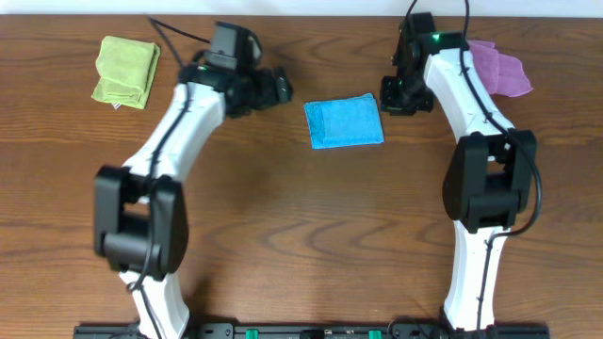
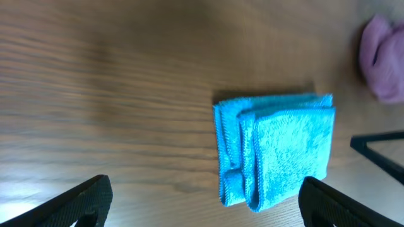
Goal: Fold the cloth
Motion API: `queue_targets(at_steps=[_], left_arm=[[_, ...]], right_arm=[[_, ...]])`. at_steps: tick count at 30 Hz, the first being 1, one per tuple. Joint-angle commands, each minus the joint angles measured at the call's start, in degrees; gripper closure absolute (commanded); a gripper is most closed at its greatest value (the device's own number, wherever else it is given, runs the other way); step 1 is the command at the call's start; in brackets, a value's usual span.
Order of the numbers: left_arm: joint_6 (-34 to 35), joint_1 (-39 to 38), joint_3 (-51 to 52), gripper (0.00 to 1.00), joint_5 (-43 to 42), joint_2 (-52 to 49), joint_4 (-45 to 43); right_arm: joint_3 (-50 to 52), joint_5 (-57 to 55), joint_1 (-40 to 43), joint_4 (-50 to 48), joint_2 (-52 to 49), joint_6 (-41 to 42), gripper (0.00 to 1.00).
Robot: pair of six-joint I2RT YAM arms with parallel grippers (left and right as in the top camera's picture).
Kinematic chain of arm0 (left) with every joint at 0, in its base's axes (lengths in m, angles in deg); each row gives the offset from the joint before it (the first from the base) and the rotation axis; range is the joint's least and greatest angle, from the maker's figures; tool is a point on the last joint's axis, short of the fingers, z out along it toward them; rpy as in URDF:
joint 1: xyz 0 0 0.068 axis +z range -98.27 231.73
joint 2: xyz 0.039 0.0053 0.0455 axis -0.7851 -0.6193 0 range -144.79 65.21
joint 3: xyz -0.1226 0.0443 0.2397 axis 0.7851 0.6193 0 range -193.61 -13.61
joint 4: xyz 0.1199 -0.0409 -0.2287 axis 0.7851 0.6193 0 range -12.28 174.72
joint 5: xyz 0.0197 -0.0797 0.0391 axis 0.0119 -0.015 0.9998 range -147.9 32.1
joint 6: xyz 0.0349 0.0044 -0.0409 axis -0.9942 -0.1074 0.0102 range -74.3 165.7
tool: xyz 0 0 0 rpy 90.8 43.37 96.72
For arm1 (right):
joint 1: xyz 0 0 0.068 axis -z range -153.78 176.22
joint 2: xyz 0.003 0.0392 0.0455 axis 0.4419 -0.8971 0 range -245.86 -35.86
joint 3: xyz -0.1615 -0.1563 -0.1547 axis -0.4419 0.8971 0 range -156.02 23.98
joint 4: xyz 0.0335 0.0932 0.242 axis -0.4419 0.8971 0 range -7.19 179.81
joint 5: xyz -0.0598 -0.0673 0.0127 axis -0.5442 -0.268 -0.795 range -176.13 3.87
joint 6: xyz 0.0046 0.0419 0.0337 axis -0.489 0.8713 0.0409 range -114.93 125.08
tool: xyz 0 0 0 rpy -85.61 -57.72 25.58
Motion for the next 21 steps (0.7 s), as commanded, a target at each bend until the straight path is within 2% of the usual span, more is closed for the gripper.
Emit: queue_targets(at_steps=[1,10,14,21], left_arm=[[0.57,-2.23,0.52,0.04,-2.84,-3.17,-1.60],[5.68,-4.09,0.52,0.04,-3.54,-8.92,-5.01],[6.25,-4.09,0.52,0.05,-8.26,-10.03,-7.45],[6.40,-4.39,0.52,0.05,-8.76,-10.27,-7.43]], right_arm=[[3.30,-1.01,-0.57,-3.19,1.66,1.09,0.98],[6.71,-0.96,-1.16,-9.55,1.49,2.10,0.98],[6.71,-0.87,-1.79,-11.17,1.03,2.23,0.98],[6.71,0.96,-2.56,-12.52,-0.61,3.34,0.98]])
